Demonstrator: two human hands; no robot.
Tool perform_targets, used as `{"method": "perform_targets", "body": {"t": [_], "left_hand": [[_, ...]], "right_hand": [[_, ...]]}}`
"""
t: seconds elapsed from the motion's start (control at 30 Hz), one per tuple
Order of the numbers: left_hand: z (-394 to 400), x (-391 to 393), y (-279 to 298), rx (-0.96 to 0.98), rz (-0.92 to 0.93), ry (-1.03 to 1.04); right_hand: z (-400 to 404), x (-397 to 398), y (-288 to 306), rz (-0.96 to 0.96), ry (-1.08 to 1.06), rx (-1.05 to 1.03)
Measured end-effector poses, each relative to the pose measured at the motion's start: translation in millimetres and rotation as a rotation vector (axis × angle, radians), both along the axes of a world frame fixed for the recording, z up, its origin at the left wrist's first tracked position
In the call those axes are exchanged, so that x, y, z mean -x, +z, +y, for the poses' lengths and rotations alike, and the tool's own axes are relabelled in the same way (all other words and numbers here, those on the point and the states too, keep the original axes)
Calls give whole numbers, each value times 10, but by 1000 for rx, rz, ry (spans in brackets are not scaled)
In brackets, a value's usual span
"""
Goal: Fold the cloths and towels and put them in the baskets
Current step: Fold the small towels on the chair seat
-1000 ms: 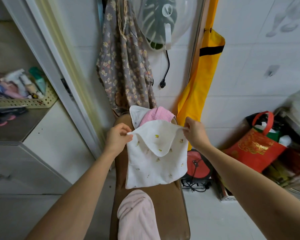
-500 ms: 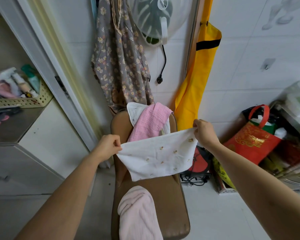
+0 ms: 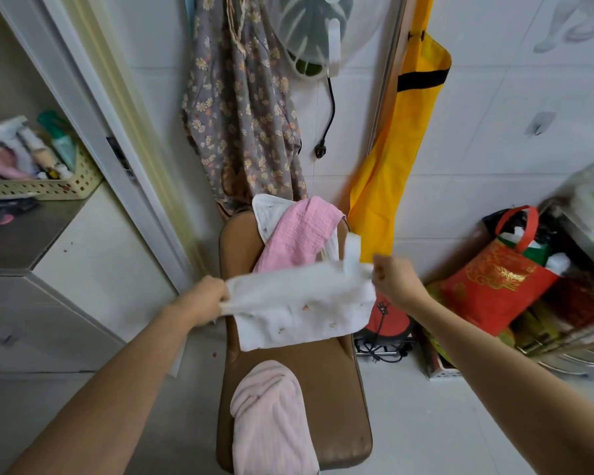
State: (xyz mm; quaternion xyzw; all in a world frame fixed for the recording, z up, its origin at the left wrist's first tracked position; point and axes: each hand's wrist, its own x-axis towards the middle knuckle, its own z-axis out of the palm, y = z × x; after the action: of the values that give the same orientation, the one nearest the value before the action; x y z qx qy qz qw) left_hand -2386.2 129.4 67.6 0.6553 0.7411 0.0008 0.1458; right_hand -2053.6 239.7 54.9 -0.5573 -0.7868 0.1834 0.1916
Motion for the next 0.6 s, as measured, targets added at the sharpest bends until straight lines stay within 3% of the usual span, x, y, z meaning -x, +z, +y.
{"method": "perform_targets", "body": {"t": [0.07, 0.13, 0.27, 0.4, 0.6], "left_hand": [[-39, -2, -133, 147, 30, 46], [39, 11, -126, 84, 18, 110], [42, -32, -96, 71, 82, 87], [-88, -127, -308, 281, 148, 31], [-505, -284, -535, 710, 67, 6]], "right_hand": [[-110, 10, -141, -143, 35, 107], [-50, 56, -119, -104, -39, 146], [55, 99, -20, -247, 113, 222], [-39, 131, -72, -574, 294, 341], [-302, 162, -229, -883, 489, 832]]}}
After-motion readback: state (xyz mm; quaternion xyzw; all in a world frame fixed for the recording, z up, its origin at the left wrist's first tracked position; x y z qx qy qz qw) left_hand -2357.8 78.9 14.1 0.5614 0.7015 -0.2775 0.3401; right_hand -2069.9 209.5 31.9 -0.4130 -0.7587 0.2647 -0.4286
